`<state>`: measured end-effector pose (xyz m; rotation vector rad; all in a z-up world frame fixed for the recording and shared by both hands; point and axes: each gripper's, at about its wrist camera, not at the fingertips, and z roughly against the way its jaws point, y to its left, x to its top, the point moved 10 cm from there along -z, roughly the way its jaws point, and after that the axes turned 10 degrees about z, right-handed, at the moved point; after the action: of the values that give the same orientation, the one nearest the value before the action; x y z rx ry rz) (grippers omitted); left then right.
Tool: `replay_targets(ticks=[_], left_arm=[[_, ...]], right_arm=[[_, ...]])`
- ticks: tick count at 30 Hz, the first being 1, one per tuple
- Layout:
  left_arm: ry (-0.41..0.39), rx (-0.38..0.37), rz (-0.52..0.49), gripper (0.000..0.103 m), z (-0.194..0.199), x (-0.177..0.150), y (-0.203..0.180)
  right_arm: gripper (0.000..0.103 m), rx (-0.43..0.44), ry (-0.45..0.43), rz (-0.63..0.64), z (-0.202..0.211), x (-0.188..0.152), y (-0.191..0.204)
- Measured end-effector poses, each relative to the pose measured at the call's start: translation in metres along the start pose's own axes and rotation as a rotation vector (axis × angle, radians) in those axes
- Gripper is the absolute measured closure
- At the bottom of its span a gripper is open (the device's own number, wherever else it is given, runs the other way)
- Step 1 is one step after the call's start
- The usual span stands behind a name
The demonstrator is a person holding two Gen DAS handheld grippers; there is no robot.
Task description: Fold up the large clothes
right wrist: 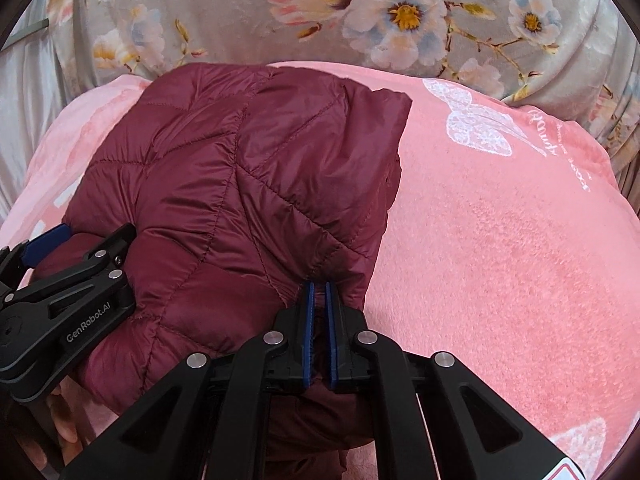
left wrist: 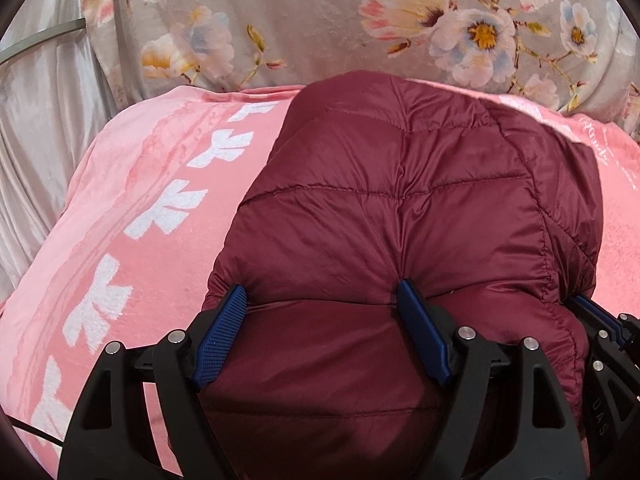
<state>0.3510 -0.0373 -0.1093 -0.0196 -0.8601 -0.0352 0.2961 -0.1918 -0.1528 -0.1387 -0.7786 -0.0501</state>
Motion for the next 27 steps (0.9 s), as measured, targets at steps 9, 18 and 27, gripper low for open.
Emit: replay_targets(ticks=[9,18,27], left_arm=[[-0.109,-0.009,0.094,0.007,0.092,-0.020,0.044],[-0.037,0.015,0.144,0.005,0.127,-0.090,0.063],[-0.052,0.050,0.154,0.005,0.133,-0.100,0.065]], right_arm=[[0.053,0.030,-0.206,0.005,0.114,-0.030,0.002],[0.016,-0.041,-0.212,0.050,0.158,-0.093,0.004],[0.016,-0.082,-0.136,0.121,0.148,-0.106,0.022]])
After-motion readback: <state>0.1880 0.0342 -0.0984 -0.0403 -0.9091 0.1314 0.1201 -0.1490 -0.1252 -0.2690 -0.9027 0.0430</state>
